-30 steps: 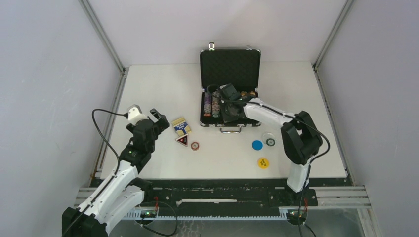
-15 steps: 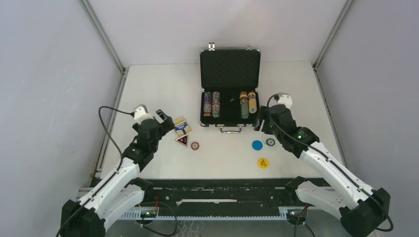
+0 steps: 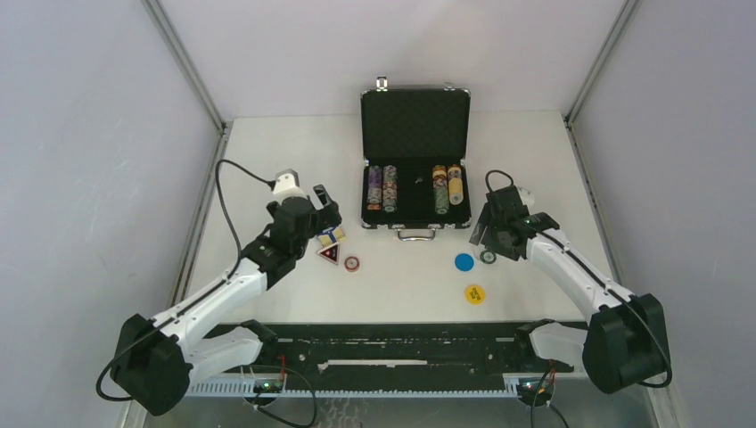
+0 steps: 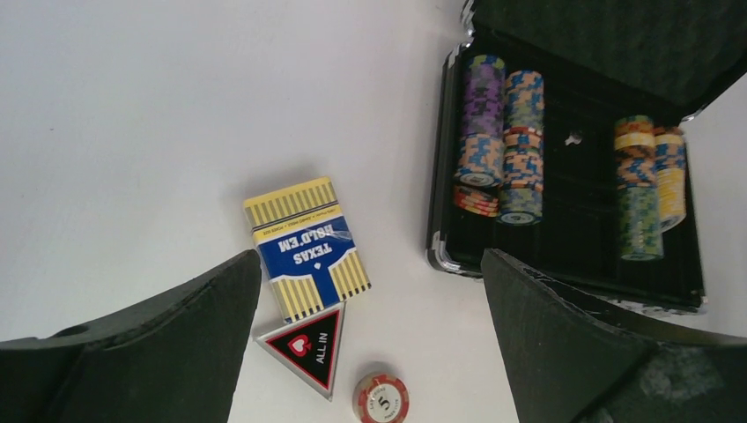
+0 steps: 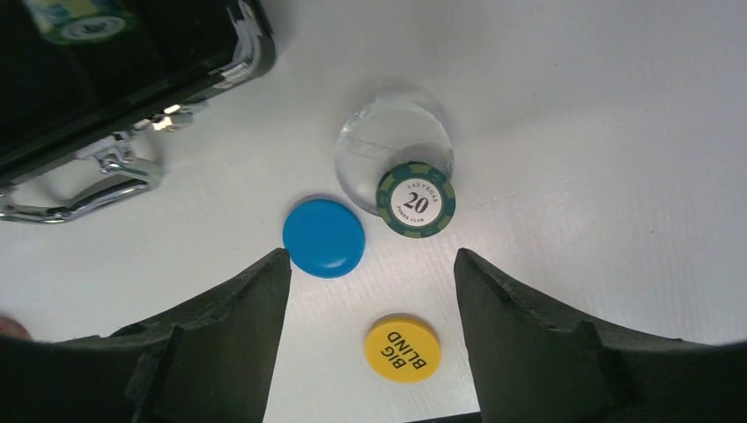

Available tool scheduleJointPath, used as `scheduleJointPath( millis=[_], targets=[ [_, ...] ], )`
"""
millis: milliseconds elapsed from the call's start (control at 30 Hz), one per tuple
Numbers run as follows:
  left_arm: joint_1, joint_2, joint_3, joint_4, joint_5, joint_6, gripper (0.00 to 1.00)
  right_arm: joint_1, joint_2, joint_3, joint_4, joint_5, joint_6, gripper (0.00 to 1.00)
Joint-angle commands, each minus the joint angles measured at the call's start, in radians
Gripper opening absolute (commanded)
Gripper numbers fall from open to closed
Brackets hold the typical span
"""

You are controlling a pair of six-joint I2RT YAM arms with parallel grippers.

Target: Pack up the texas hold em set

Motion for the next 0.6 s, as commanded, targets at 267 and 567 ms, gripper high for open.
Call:
scheduleJointPath(
  millis=[267,567],
  targets=[
    [-0.004,0.035,0.006,0.037,0.007,0.048,1.0,-0.006,0.081,-0.031,0.038,0.057,0.053,0.77],
    [-0.004,0.047,0.0,0.052,0.021,0.051,1.0,-0.018,0.162,-0.039,0.092,0.032,0.049,0.74]
  ],
)
